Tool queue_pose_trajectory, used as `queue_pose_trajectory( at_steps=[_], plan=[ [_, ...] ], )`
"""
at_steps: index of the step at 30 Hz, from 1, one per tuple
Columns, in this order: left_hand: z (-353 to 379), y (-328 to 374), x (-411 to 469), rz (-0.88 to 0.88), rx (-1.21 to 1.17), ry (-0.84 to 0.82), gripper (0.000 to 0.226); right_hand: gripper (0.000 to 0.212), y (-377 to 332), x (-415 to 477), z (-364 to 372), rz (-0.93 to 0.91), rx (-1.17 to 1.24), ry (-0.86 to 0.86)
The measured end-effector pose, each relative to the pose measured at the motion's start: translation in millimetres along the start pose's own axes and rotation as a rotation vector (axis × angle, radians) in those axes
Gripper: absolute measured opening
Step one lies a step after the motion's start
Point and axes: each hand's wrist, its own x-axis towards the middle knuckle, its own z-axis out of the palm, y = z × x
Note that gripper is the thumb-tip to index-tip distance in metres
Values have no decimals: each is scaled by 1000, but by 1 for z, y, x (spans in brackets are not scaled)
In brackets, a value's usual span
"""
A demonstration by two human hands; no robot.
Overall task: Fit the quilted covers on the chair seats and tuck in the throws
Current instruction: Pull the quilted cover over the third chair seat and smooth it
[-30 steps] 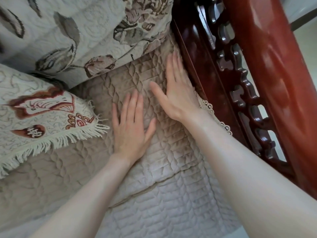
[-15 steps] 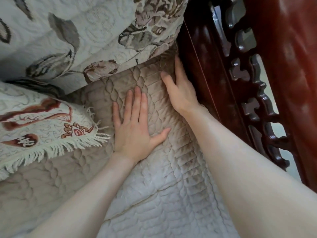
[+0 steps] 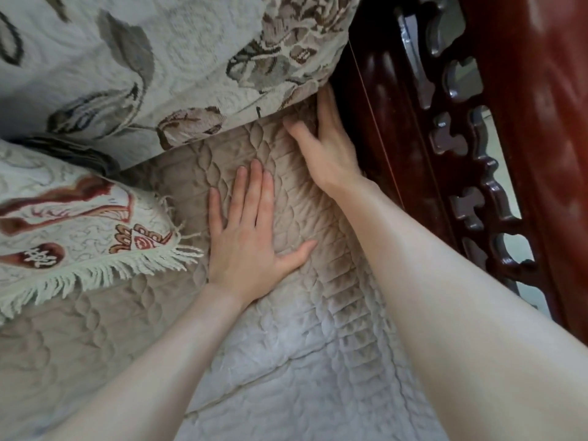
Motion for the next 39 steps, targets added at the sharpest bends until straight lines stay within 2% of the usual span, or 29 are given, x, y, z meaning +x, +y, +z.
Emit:
queue_pose_trajectory(
  at_steps=[3,7,11,16,26,29,33,39],
  plan=[
    [2,-1,2,1,-5,12,105,74,1,5,-1,7,61,19],
    [-7,0,-7,29,-30,-3,105,75,1,-20,-6,-82,-96,8],
    [-10,17,-59,46,-96,-68,103,76,14,-92,-11,-111,-302,-42],
    [9,33,-116,-7,-47,-126,97,75,43,-169,-22,-25,-368,-136],
    [26,39,-107,-63,-23,-152,97,68,45,-142,-12,204,-39,-67],
    [26,38,-111,-61,-44,-154,97,70,33,-150,-18,186,-149,-102],
    [24,38,-113,-53,-58,-128,97,72,12,-162,-25,-105,-405,-10],
    [25,36,-114,-46,-63,-126,98,80,24,-137,-17,-2,-388,-105]
  ],
)
